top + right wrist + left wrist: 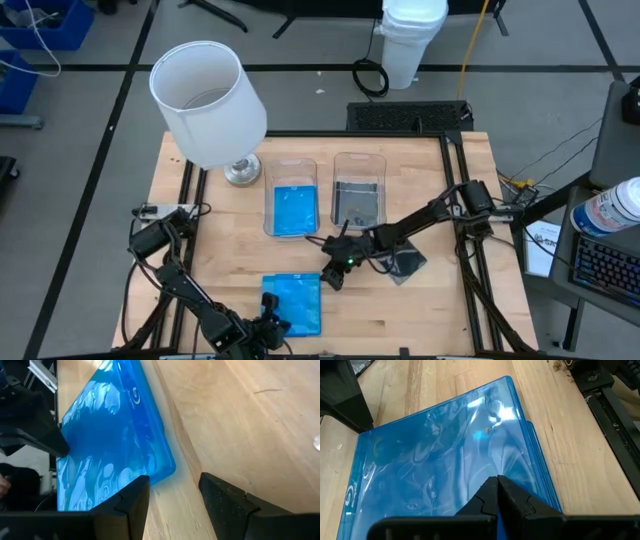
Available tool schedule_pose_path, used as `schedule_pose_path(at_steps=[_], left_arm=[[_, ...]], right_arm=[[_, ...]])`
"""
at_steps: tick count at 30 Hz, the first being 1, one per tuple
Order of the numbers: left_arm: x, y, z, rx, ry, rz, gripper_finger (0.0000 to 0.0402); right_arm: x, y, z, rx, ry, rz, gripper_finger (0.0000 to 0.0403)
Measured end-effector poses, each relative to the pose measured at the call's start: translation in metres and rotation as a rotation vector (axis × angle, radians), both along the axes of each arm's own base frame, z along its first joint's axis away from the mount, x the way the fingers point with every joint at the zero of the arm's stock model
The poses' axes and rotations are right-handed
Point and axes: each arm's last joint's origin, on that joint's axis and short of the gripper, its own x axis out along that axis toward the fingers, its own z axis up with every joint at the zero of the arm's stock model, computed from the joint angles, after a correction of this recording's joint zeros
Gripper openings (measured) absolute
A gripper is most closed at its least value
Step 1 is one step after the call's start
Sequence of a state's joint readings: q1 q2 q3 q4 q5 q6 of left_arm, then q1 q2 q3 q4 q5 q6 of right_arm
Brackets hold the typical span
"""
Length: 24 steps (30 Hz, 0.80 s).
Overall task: Pick & place jewel cases by type
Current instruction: Put the blue CD case into the left transparent bin
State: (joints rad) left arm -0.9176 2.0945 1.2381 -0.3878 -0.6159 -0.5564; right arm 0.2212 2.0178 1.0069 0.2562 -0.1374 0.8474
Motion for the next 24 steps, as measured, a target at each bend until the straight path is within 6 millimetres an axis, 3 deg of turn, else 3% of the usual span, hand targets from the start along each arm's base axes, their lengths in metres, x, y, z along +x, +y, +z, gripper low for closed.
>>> schedule_pose_path(at_steps=[24], left_arm=[[0.0002,-0.0001,0.0,-0.001,-0.004,0.002,0.0014]], right_arm=[[0.0108,0.0022,0.0082,0.072,-0.133,0.06,0.0172]])
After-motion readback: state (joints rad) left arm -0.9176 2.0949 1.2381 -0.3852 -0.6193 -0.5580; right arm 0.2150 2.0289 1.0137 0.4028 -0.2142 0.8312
